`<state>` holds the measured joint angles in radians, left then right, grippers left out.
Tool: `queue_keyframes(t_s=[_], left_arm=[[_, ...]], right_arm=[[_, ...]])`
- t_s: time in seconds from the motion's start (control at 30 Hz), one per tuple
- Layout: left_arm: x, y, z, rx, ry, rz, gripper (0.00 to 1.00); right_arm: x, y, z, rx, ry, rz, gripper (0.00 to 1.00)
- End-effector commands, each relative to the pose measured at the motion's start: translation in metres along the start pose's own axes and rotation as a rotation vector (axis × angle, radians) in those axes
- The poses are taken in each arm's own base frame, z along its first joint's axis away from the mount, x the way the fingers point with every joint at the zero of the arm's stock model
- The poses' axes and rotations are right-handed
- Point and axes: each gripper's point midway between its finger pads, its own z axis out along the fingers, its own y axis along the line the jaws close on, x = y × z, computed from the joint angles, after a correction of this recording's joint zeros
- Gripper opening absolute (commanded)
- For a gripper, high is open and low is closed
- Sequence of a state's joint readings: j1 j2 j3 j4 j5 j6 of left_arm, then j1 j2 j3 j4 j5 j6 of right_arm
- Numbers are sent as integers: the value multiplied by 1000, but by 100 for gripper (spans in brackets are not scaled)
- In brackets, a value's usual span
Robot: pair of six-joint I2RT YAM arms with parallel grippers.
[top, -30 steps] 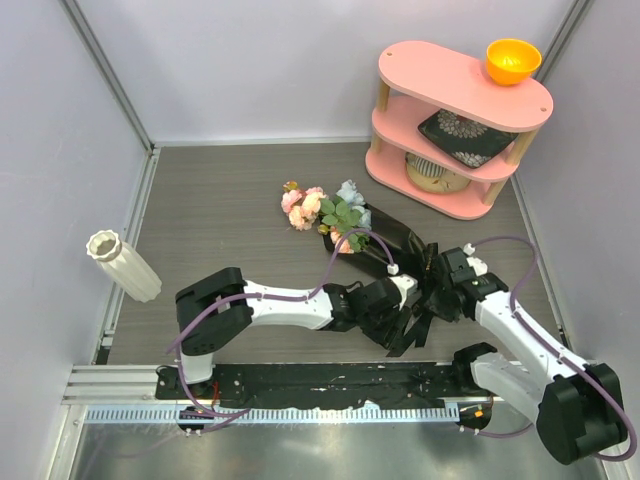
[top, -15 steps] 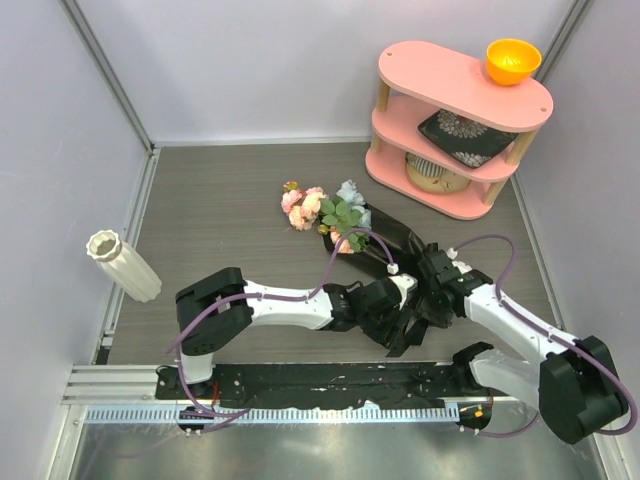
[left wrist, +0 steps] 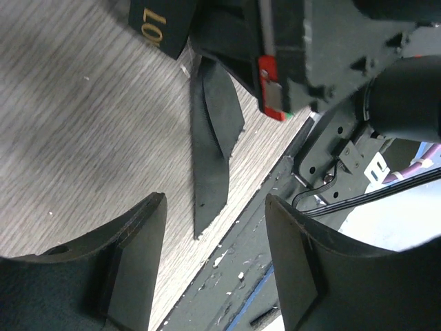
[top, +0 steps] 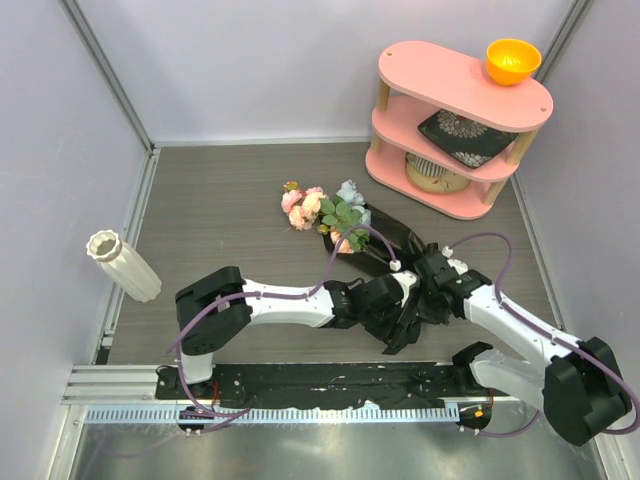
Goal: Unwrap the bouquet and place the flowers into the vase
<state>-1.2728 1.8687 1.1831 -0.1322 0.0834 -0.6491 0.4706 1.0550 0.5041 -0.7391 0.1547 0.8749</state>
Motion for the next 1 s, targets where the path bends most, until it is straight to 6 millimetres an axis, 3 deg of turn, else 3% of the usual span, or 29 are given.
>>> queue_keyframes(t_s=[0.0, 0.13, 0.23, 0.37, 0.47, 0.6, 0.67, 0.73, 0.77, 0.83, 0.97], left_arm=[[-30, -7, -6, 40, -57, 8, 66], [-32, -3, -4, 71, -36, 44, 74], [-39, -6, -14, 138, -55, 60, 78], [-52, -10, -27, 227, -106, 87, 78], [-48, -14, -25, 275, -65, 112, 71], [-40, -16, -21, 311, -31, 112, 48], [-39, -20, -24, 333, -32, 110, 41], [-36, -26, -28, 377, -39, 101, 28], [-39, -29, -33, 388, -51, 99, 16], [-39, -28, -35, 382, -69, 84, 1], [-38, -16, -33, 324, -87, 67, 0]], right_arm=[[-23, 17, -31, -80, -90, 18, 1], [-30, 32, -55, -194, -127, 29, 1], [-31, 45, -71, -282, -129, 16, 1], [-34, 50, -83, -321, -140, -19, 1], [-37, 51, -93, -341, -156, -40, 1], [-42, 50, -100, -340, -186, -55, 1], [-44, 48, -104, -339, -199, -53, 1], [-45, 50, -109, -361, -211, -52, 1], [-45, 51, -111, -371, -214, -52, 2], [-46, 53, -115, -390, -222, -55, 9], [-48, 56, -123, -417, -234, -77, 8]])
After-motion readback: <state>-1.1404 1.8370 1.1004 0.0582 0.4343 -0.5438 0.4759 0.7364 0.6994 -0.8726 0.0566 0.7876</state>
